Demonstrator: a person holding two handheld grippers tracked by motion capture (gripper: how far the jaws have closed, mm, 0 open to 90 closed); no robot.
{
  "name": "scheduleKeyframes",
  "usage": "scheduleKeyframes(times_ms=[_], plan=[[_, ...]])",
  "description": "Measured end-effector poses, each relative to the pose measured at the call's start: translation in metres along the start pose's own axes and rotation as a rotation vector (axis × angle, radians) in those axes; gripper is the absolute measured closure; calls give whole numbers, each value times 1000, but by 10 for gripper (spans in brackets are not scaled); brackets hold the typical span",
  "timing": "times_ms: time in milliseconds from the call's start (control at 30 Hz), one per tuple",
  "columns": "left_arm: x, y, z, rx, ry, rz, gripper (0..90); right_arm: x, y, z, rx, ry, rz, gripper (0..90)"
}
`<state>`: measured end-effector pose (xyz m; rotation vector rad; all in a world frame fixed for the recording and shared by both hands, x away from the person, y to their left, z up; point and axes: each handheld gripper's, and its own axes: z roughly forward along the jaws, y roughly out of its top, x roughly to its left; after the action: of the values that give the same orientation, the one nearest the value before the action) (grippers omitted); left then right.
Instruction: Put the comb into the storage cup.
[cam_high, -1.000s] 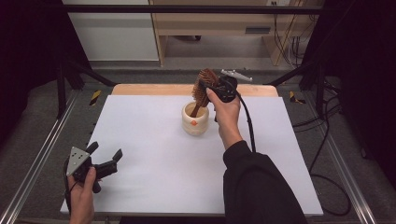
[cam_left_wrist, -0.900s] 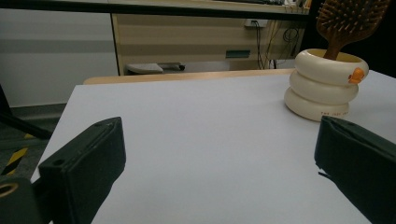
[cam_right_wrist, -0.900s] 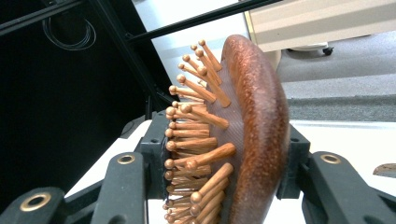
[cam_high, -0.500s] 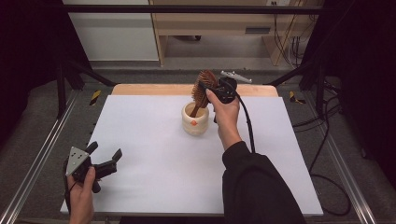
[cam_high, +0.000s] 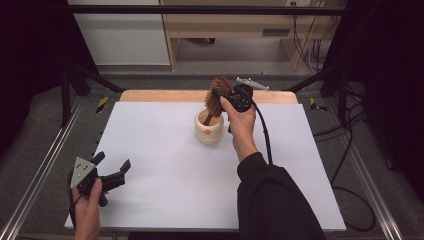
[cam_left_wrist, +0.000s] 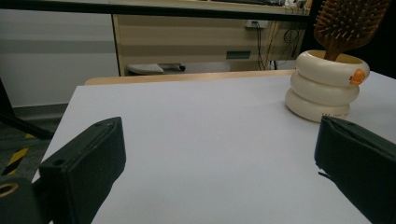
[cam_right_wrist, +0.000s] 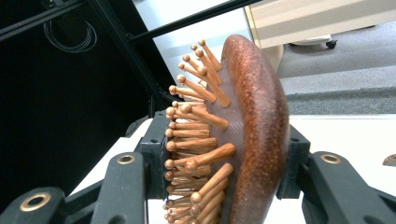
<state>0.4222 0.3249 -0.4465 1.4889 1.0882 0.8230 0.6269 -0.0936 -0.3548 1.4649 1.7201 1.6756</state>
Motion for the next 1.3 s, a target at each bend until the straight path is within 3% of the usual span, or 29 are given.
scheduleKeyframes(times_ms=[1300], plan=[[0, 0, 0, 0, 1, -1, 21, -6, -9, 3, 7, 9, 42, 503]])
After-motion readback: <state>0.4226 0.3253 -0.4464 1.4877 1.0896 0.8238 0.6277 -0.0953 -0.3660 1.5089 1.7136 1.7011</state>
